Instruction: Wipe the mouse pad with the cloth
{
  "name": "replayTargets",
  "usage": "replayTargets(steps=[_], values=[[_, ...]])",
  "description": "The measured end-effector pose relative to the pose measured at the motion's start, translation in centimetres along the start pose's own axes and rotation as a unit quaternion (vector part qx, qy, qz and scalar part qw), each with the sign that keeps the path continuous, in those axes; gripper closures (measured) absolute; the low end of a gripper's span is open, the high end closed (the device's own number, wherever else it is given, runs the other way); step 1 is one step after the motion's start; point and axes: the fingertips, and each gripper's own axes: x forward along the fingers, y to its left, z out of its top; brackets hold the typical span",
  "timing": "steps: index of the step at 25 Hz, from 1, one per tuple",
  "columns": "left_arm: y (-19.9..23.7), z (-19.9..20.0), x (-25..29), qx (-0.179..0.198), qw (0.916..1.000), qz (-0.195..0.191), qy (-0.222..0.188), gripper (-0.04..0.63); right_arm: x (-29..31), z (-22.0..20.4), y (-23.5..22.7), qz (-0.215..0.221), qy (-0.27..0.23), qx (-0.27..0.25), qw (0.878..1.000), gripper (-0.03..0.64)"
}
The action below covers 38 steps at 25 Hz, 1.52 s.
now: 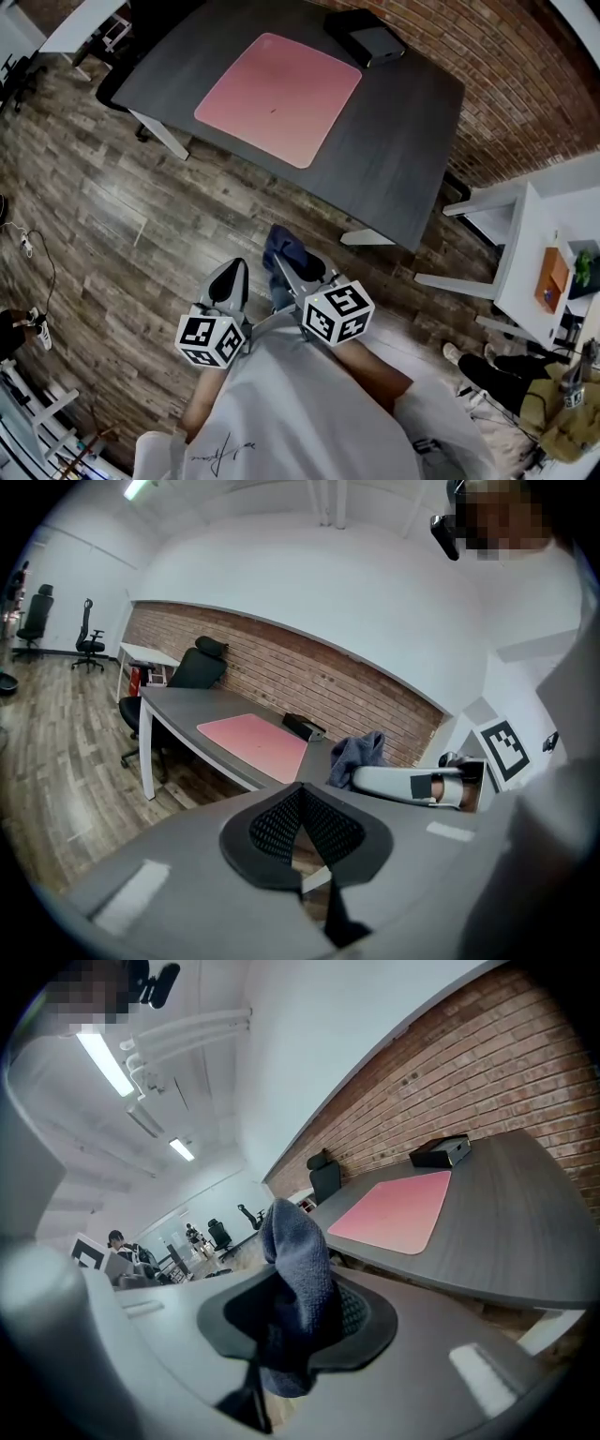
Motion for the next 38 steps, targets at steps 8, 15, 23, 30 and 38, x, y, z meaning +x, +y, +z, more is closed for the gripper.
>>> replayTargets(steps=[8,15,23,30,38], values=[[1.8,3.9,6.4,0.011,0.9997,-0.003,0.023,0.589,5.3,4.5,-3.9,0.002,0.001,0.022,1.0,0.515],[2.4,6.2,11.5,0.018,0.999,-0.009,0.039,0.589,8.1,7.4,-7.6,-0.003,-0.005,0.044,0.999,0.515],[1.9,8.7,15.3,0.042,0.997,-0.029,0.058,0.588,9.5,9.9,-10.5,-0.019,-0.027,0.064,0.997,0.517],[1.5,10.7,18.4,0.044,0.9956,-0.057,0.059,0.584,9.6,11.3,-13.1,-0.048,-0.039,0.084,0.995,0.517],[3.0,12.0,23.2,0.053,0.9899,-0.106,0.077,0.584,11.5,13.6,-16.3,-0.099,-0.057,0.103,0.988,0.516]])
